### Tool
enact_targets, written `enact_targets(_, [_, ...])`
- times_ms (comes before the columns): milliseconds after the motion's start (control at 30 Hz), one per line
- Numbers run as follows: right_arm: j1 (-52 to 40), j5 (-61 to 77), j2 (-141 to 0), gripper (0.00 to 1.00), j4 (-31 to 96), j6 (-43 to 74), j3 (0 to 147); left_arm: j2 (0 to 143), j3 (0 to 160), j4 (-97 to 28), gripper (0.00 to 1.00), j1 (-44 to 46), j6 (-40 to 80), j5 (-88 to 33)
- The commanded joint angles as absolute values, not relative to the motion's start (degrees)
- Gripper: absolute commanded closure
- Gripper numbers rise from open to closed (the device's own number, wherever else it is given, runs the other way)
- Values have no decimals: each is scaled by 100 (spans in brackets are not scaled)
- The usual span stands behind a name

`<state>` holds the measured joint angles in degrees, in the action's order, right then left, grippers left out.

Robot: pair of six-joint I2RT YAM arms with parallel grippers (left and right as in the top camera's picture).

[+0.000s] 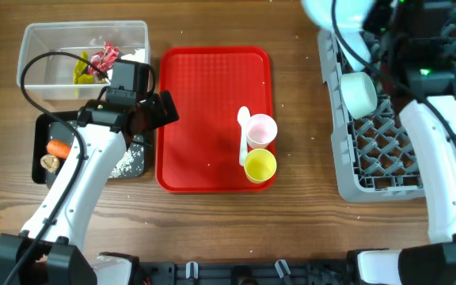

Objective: Sort waste into correct bins and load items into the dishwasher rack
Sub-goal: 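Carry the plate right and stand it upright in the rack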

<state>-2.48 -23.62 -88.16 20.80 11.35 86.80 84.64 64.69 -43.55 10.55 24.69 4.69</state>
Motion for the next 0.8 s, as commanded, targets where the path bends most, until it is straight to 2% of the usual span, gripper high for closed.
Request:
enact_targets(0, [8,-4182,-8860,96,2185,12,8742,8401,6525,-4357,0,1076,2421,548])
enact_targets(167, [419,-4757,-8997,96,2220,-770,8615,8401,6525,-4357,0,1076,2421,548])
enact_targets(367, [550,-4869,-9690,96,2233,-2926,8578,8401,6525,-4357,0,1076,2421,548])
enact_targets(533, [556,-5068,-10184,96,2067,-3520,8578,8401,6525,-4357,0,1076,2421,548])
enact_targets(767, [550,-4851,-10486,95,1859,-3551,8578,8401,6525,-4357,0,1076,2418,548])
